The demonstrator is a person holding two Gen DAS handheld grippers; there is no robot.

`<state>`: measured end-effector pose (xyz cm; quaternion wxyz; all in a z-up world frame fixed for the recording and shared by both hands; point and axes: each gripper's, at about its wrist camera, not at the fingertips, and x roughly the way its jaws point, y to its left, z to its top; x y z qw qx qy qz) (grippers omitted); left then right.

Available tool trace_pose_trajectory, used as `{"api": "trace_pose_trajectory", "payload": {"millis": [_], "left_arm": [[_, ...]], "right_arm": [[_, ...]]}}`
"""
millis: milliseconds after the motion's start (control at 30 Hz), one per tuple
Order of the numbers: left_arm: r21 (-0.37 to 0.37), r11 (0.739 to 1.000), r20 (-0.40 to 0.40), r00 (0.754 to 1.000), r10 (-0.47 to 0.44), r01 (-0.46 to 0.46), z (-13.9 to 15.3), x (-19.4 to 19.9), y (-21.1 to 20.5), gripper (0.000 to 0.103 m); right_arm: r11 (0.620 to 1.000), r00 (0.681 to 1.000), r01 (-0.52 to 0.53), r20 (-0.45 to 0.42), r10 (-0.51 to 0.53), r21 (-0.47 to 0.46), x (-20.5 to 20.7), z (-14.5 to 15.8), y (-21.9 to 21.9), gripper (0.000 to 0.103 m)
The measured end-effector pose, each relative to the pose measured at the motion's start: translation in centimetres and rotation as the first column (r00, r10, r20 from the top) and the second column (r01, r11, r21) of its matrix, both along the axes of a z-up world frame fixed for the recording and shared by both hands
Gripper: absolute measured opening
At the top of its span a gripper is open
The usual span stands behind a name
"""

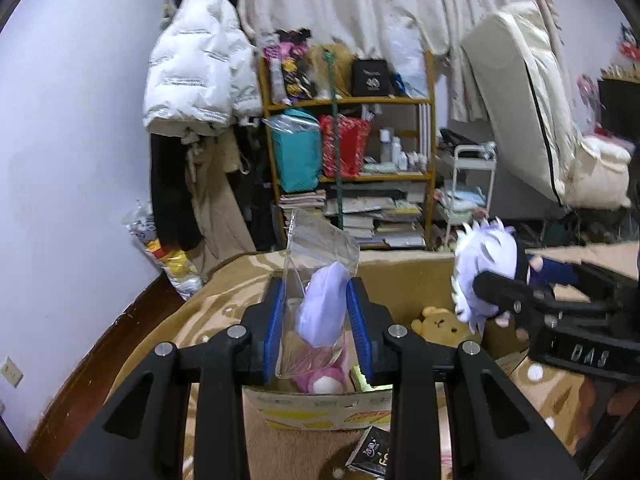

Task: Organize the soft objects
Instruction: 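Lift the clear bag and doll over the box with both tools, then open both tools to drop the clear bag and doll into the box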

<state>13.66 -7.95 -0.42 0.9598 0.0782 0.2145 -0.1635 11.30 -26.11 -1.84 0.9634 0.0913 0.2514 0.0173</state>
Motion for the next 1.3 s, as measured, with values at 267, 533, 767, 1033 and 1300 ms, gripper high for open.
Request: {"api": "trace_pose_trajectory", "payload": {"millis": [267, 533, 767, 1033, 1300], "left_arm": [[0.007, 1.000, -0.059, 0.998, -0.026, 0.026, -2.1, 1.8, -0.9, 0.030], [0.005, 0.998, -0.076, 0.995, -0.058, 0.059, -2.5, 1.9, -1.9, 0.033], [0.027, 0.998, -0.120, 0.991, -0.061, 0.065, -3.8, 2.1, -1.9, 0.037], [0.040, 0.997, -0.103, 0.993, -0.063, 0.068, -3.7, 1.7, -1.6, 0.066], [0.063, 0.997, -0.097, 0.994, -0.046, 0.052, -3.0, 0.2, -1.0, 0.086]], "right_arm": [[0.999, 0.999, -0.019, -0.026, 0.020, 0.036, 1.4, -1.3, -1.1, 0.081], [0.996, 0.998, -0.029, -0.055, 0.034, 0.083, 1.4, -2.0, -1.5, 0.083], [0.997, 0.996, -0.044, -0.074, 0.049, 0.069, 1.4, -2.3, -1.5, 0.083], [0.997, 0.997, -0.045, -0.061, 0.049, 0.064, 0.7, -1.6, -1.6, 0.093], [0.998, 0.997, -0.032, -0.070, 0.036, 0.053, -0.7, -0.8, -1.5, 0.100]]}}
